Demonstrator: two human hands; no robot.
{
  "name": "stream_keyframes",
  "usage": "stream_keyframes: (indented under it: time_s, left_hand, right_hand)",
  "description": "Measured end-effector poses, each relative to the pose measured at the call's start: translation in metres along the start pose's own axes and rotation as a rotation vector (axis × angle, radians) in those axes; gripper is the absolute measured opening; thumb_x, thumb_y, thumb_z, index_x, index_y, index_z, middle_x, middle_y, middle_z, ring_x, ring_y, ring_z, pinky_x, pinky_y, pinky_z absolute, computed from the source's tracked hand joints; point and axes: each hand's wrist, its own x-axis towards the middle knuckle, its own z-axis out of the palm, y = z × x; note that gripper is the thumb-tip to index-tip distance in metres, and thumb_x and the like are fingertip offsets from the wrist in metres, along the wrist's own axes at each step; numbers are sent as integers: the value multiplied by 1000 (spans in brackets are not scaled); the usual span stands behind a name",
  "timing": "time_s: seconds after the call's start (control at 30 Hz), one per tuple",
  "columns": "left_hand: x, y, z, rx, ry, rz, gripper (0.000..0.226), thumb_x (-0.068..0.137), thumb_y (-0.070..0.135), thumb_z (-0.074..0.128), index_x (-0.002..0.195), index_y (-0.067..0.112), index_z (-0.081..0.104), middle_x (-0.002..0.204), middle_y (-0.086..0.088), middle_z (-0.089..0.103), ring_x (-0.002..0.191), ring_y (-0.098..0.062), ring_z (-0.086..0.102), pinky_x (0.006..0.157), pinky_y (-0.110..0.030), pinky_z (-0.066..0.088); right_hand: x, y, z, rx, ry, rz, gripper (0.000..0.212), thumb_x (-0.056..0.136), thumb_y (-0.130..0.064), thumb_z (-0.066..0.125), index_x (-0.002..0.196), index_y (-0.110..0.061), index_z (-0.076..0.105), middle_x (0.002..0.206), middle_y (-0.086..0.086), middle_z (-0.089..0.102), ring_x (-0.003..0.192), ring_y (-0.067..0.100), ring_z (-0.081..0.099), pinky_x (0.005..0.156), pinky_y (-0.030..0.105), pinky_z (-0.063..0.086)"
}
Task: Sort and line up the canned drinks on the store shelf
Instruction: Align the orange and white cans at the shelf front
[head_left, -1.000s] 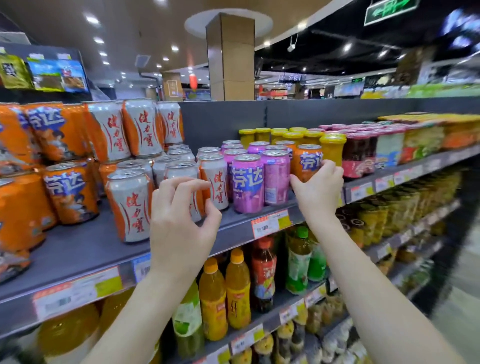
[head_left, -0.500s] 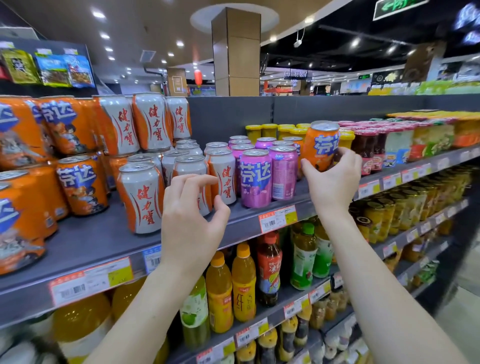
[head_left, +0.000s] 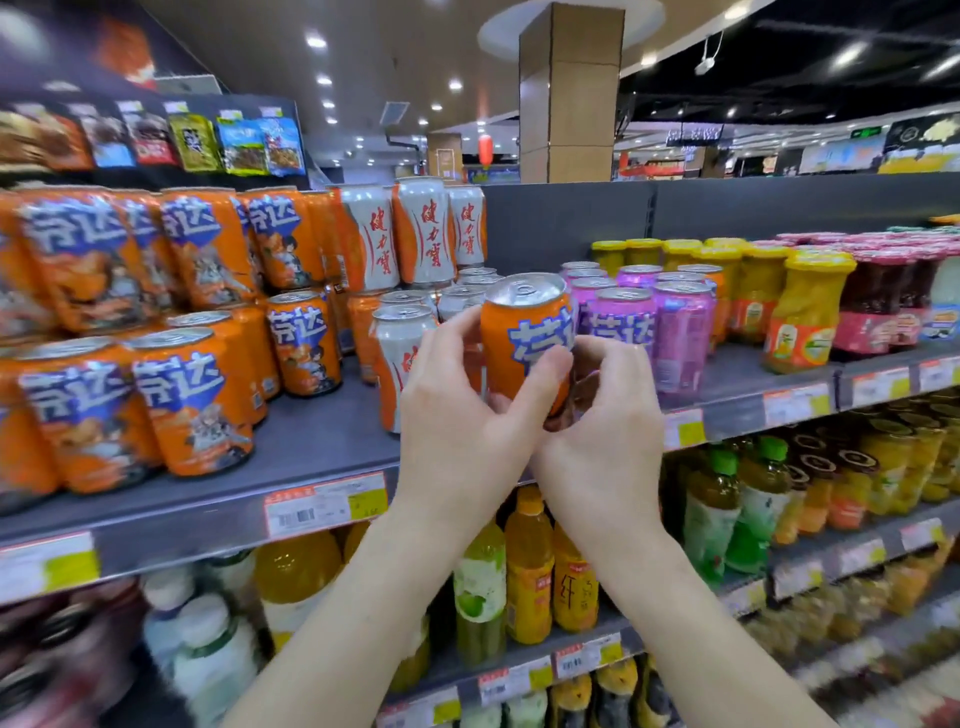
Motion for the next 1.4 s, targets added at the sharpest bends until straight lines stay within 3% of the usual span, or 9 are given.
stream_keyframes:
  time_s: [0.1,0.23,0.37,0.47,0.73,1.0,1.17,1.3,1.4]
  left_hand:
    - [1,-6,-31,38,66,-51,56,79,48,84,125,22,64,112,10,71,104,-3,68,88,-27,56]
    - [2,-14,-79,96,117,-104,49,80,43,84,122,25,67,110,14,73,103,2,67,88,-21,54]
    - [5,-29,-122,164,155,-176,53,78,43,85,124,26,66,109,15,74,103,1,68,92,-29,55]
    - [9,-36,-140,187,164,-181,58,77,38,87,129,24,65,109,15,75,101,3,69,88,-23,56]
    - [9,-51,-172,456,294,-49,38,90,34,76,124,20,65,112,10,67,102,-3,63,89,-27,54]
    - [1,-65,-179,456,303,-47,26,91,19,72,116,18,65,108,8,65,99,-7,64,88,-32,55]
    - [0,-69,-178,467,288,-19,27,89,17,71,115,19,64,108,6,64,100,-17,64,88,-39,54]
    - [-4,-64,-177,450,258,9,26,89,16,70,115,19,65,107,6,62,100,-12,62,87,-33,54]
    - [-5,-56,-172,413,250,44,25,90,16,70,114,18,66,107,7,63,101,-10,61,89,-22,50]
  right_hand:
    - [-18,-14,30,96,-38,-7,51,77,-25,88,116,-13,58,109,-4,54,103,19,57,87,34,52]
    - [-40,-38,64,232,-154,9,51,80,-27,84,123,-16,59,111,-8,53,108,13,56,92,16,45]
    - [-52,-60,96,301,-301,35,51,81,-29,82,126,-18,59,117,-6,59,112,13,57,95,34,51]
    - [-52,-77,117,309,-358,86,52,82,-29,80,129,-19,59,118,-6,63,112,10,58,94,28,49]
    - [-38,-82,148,175,-453,150,56,74,-38,85,121,-21,60,112,-5,65,105,14,63,89,33,53]
    - [-11,-94,166,-214,-660,174,64,80,-46,81,122,-13,46,125,11,58,115,35,61,87,41,50]
    - [-9,-103,185,-220,-679,234,70,84,-42,80,131,-12,39,132,15,53,119,37,59,86,42,50]
    - [-2,-110,189,-234,-725,319,77,82,-41,82,137,-9,38,138,15,52,123,34,58,90,40,51]
    - [-8,-111,163,-220,-678,230,60,89,-38,75,132,-10,45,132,11,56,120,30,58,85,36,46]
